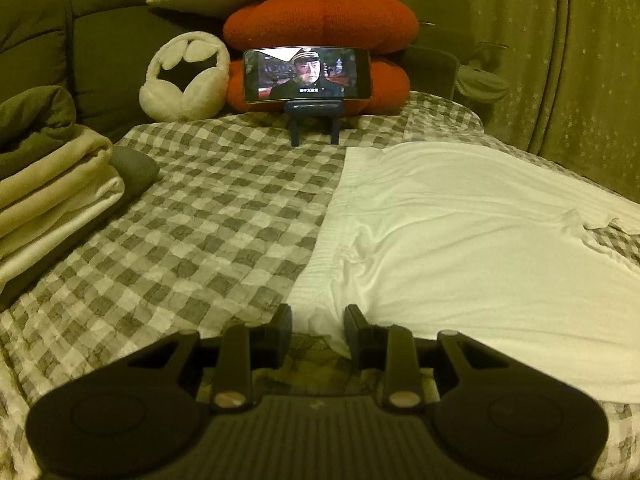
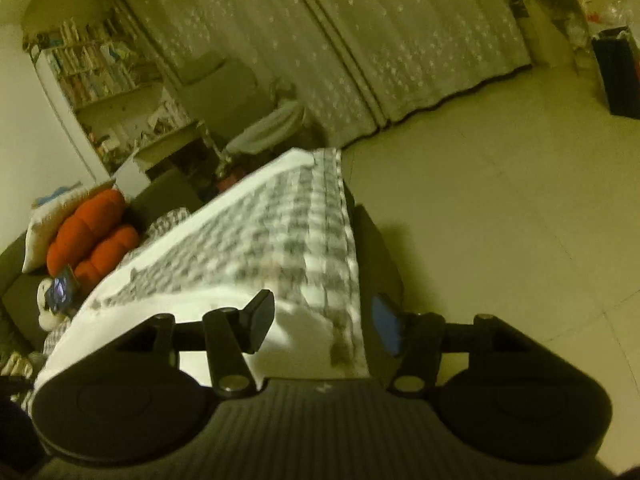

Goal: Fold clothes

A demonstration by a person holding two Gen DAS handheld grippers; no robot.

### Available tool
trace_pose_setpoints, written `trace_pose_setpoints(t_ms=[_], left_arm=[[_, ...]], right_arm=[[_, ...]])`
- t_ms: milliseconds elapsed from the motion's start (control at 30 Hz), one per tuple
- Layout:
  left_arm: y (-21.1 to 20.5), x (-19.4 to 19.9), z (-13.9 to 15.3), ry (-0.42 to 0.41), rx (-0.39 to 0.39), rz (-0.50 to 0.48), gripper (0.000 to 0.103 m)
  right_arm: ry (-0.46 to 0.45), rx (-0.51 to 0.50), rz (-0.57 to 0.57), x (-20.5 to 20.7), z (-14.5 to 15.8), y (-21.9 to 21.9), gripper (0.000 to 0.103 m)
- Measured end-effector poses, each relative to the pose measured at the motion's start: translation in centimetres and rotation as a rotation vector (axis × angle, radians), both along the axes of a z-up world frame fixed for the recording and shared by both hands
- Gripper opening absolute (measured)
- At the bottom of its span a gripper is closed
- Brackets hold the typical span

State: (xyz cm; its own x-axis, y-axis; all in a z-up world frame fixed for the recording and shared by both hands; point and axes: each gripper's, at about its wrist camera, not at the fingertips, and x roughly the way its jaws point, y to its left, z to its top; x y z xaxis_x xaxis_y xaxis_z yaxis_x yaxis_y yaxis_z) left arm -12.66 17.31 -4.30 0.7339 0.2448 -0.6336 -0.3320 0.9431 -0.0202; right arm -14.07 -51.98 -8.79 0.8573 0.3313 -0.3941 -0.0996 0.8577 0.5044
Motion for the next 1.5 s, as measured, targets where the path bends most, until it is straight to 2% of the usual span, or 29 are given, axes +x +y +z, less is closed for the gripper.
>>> trace_pose_setpoints(t_ms=[33, 67, 100, 133, 200, 300, 433, 767, 933, 1033, 1067, 1167, 1233, 1267, 1300, 1367, 1433, 1500], left_arm=[[-0.1, 0.1, 0.0, 0.001, 0.002, 0.006, 0.03], [-0.2, 0.1, 0.0, 0.001, 0.004, 0.012, 0.03], [-0.2, 0.2, 0.0, 0.003, 0.007, 0.015, 0.03], [-0.3, 0.2, 0.0, 0.004, 0.01, 0.017, 0.03], [-0.4, 0.2, 0.0, 0.008, 0.017, 0.021, 0.03], [-0.3, 0.2, 0.1, 0.009, 0.014, 0.026, 0.029], [-0.5, 0.1, 0.0, 0.007, 0.019, 0.034, 0.028], [-0.6, -0.1, -0.1, 0.004, 0.025, 0.04, 0.028], [-0.2, -0.2, 0.1, -0.001, -0.004, 0.043, 0.028], [0.1, -0.7, 0.6, -0.003, -0.024, 0.041, 0.029], [0.2, -1.0, 0.9, -0.008, -0.027, 0.039, 0.03], [0.5, -1.7, 2.0, -0.025, -0.037, 0.034, 0.031], [0.3, -1.9, 2.7, -0.041, -0.05, 0.016, 0.033], [0.0, -2.0, 3.0, -0.049, -0.059, 0.001, 0.036], [-0.6, -1.8, 3.2, -0.052, -0.069, -0.021, 0.038], [-2.1, -1.4, 3.1, -0.048, -0.083, -0.077, 0.038], [-3.3, -0.9, 2.9, -0.045, -0.082, -0.111, 0.038], [-4.5, -0.5, 2.6, -0.041, -0.079, -0.144, 0.038]], right_arm=[[-0.001, 0.003, 0.014, 0.1, -0.1, 0.1, 0.058], [-0.004, 0.012, 0.028, 0.3, -0.2, 0.3, 0.051], [-0.003, 0.027, 0.037, 0.6, -0.3, 0.4, 0.04], [-0.001, 0.045, 0.044, 1.0, -0.5, 0.5, 0.033], [0.014, 0.056, 0.048, 1.6, -0.8, 0.6, 0.005], [0.007, 0.039, 0.034, 1.6, -0.4, 0.9, 0.005], [-0.027, 0.007, -0.072, 0.5, 0.6, 0.4, 0.002], [0.014, -0.094, -0.093, 1.6, 0.4, 1.8, 0.002], [0.05, -0.195, -0.078, 2.1, 0.4, 4.0, 0.002], [0.032, -0.237, -0.088, 1.5, 1.0, 4.7, 0.007], [0.023, -0.239, -0.093, 1.2, 1.3, 4.8, 0.011], [-0.022, -0.278, -0.091, 0.6, 2.8, 5.2, 0.013], [-0.06, -0.325, -0.041, 0.7, 4.1, 6.1, 0.02], [-0.071, -0.348, 0.0, 1.0, 4.5, 6.7, 0.039], [-0.074, -0.377, 0.065, 1.4, 4.9, 7.6, 0.049], [-0.078, -0.444, 0.189, 2.4, 5.3, 9.2, 0.049], [-0.083, -0.507, 0.257, 3.3, 5.6, 10.6, 0.049], [-0.062, -0.519, 0.28, 4.3, 5.6, 10.9, 0.049]])
